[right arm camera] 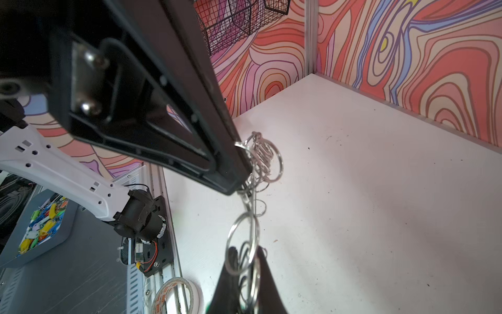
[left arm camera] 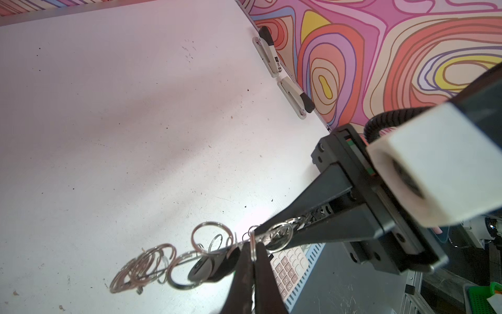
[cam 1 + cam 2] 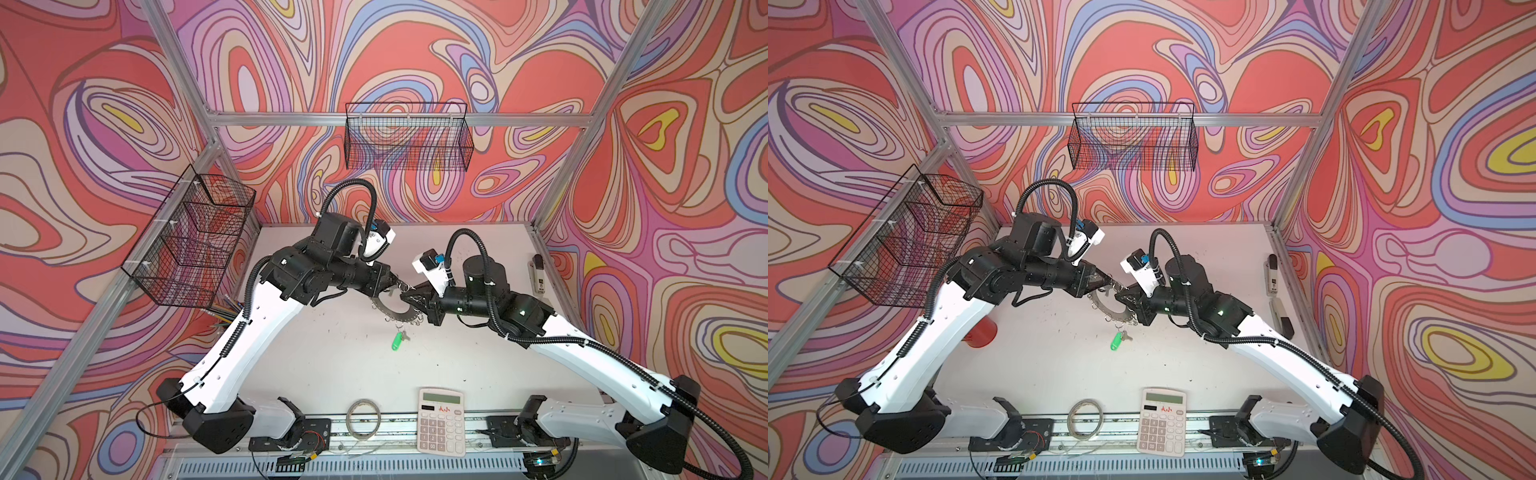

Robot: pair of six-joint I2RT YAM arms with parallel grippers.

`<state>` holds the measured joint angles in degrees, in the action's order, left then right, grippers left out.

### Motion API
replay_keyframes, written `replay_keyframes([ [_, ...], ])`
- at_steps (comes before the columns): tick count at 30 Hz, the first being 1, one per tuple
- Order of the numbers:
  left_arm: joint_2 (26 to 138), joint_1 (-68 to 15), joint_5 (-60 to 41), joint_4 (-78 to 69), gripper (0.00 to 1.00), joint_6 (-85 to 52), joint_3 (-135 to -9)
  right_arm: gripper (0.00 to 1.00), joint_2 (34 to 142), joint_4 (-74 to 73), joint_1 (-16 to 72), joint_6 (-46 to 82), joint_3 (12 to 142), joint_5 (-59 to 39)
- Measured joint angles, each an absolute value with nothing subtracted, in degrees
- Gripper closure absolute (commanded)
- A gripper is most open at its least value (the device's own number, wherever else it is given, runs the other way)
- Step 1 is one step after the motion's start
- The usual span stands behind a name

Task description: Put the keys on the keyring

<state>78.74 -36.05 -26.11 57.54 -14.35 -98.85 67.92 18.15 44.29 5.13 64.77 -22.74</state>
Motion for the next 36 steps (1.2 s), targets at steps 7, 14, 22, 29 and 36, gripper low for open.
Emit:
replay_keyframes([
  [7,78.1,-36.0,-28.6,56.8,0.71,-14.5,-98.8,1.00,66.1,18.0,43.9,5.3,64.0,-19.2],
  [14,77.8,-35.8,-30.0,55.4,0.73,-15.3,-98.9,1.00,66.0,18.0,43.8,5.5,63.5,-18.8],
  [22,75.3,-32.9,-30.2,52.4,0.62,-16.3,-96.4,1.00,66.0,17.4,43.8,5.6,63.0,-19.2],
  [29,67.3,-23.2,-30.2,45.8,0.49,-18.8,-84.6,1.00,66.2,15.9,43.6,7.0,60.4,-21.6],
  [36,64.5,-19.8,-36.2,40.1,0.60,-22.2,-75.6,1.00,66.8,13.5,43.2,9.5,60.4,-24.4],
])
